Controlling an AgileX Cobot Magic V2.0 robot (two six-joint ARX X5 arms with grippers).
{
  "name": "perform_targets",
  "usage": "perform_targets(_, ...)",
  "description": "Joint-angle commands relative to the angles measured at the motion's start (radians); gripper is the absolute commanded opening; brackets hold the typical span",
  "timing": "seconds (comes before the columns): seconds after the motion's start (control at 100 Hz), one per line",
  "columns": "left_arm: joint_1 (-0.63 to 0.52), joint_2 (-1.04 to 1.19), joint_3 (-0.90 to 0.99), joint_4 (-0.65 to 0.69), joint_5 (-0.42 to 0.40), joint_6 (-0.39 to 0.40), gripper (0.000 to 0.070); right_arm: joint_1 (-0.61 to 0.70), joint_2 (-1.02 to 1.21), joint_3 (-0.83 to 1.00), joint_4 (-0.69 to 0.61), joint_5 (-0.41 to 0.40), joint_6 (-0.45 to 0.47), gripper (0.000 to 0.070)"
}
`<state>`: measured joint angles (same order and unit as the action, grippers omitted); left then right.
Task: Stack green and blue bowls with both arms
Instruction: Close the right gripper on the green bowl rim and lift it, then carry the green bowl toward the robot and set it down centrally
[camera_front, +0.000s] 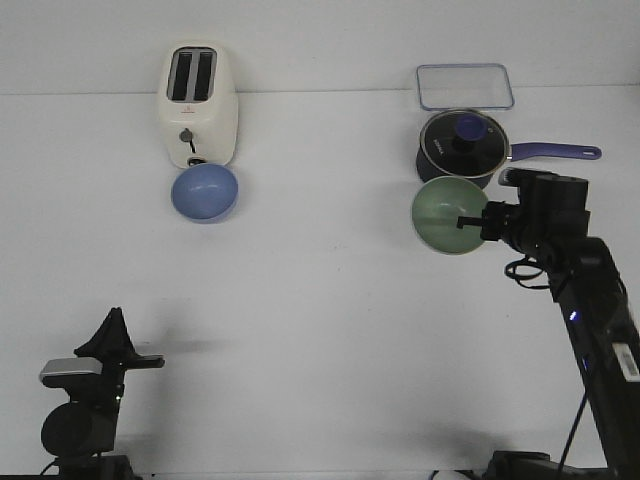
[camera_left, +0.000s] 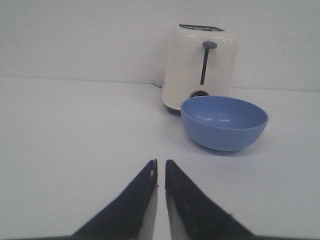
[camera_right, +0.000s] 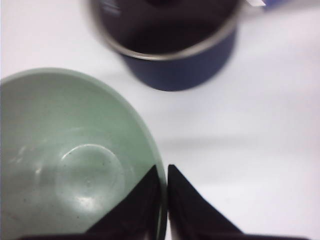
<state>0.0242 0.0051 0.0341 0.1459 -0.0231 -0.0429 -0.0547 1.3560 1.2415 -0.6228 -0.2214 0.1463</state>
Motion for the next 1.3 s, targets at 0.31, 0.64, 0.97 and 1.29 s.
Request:
perform_targets(0.31,0.002,-0.002,-0.02,0.013,0.002,-0.033,0.0015,0.338,-0.24,-0.32,0.016,-0.04,0.101,0.0)
perform_targets(0.64,0.002,-0.002,-0.018,0.013,0.001,-0.293,0.0011,0.639,-0.188,-0.479,0.153,0.101,0.216,0.0)
perform_targets(0.97,0.002,-0.002,0.004,0.011,0.002,-0.563,0.0012,0.689,-0.09,-0.479,0.157,0.116,0.201,0.0036)
perform_targets(1.29,0.002,0.074,0.119,-0.049,0.002,-0.571,0.0012,0.632,-0.211,-0.455,0.154,0.118,0.166,0.0294)
